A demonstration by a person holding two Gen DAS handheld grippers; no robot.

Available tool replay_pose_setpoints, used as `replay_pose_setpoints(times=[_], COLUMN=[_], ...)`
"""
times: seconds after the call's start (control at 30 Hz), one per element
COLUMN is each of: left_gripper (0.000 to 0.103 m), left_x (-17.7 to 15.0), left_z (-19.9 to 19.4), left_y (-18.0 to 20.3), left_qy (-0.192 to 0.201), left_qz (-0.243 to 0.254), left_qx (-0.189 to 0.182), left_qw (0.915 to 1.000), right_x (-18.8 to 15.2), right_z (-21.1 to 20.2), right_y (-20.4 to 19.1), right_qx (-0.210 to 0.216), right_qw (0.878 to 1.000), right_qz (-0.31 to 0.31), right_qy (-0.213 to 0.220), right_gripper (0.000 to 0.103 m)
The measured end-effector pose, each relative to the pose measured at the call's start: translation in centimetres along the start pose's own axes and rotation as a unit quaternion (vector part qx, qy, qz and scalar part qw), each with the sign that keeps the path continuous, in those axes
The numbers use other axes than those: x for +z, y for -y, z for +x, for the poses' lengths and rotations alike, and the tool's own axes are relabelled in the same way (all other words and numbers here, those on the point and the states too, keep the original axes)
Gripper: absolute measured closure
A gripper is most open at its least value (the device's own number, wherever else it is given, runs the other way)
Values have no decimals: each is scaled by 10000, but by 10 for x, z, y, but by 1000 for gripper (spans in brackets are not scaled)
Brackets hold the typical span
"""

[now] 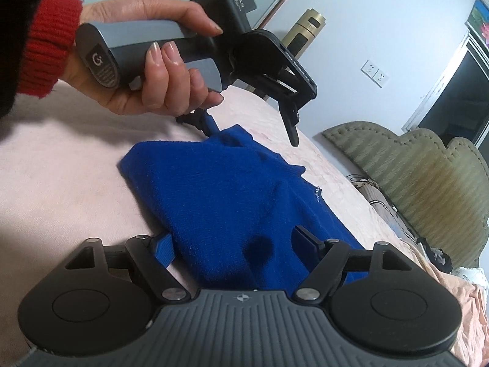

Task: Fold small clothes

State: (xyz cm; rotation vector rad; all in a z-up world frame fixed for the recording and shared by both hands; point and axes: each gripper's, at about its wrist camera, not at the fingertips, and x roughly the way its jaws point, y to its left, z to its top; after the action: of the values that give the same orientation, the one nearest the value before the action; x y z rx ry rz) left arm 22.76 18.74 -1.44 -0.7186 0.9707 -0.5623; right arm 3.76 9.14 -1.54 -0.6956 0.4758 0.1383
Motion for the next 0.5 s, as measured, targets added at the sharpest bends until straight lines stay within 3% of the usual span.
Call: replay_pose_setpoints(times=[0.3,0.4,0.5], left_gripper=[12,13,15], left_x=[10,13,13], left_z=[29,40,51], left_y=[23,34,48], left_qy=[-148,-121,-70], left_qz=[537,788,1198], left_qx=[196,425,787], left_qw=[9983,9959,9897], right_x=[5,8,11], right_z=[7,11,14], right_y=[-9,-9,-10], right_qx=[-139,-123,-45], right_qw=[9996,9995,9993], right_qz=[-217,-239,-295], right_qy=[140,173,210], right_gripper=[26,29,38])
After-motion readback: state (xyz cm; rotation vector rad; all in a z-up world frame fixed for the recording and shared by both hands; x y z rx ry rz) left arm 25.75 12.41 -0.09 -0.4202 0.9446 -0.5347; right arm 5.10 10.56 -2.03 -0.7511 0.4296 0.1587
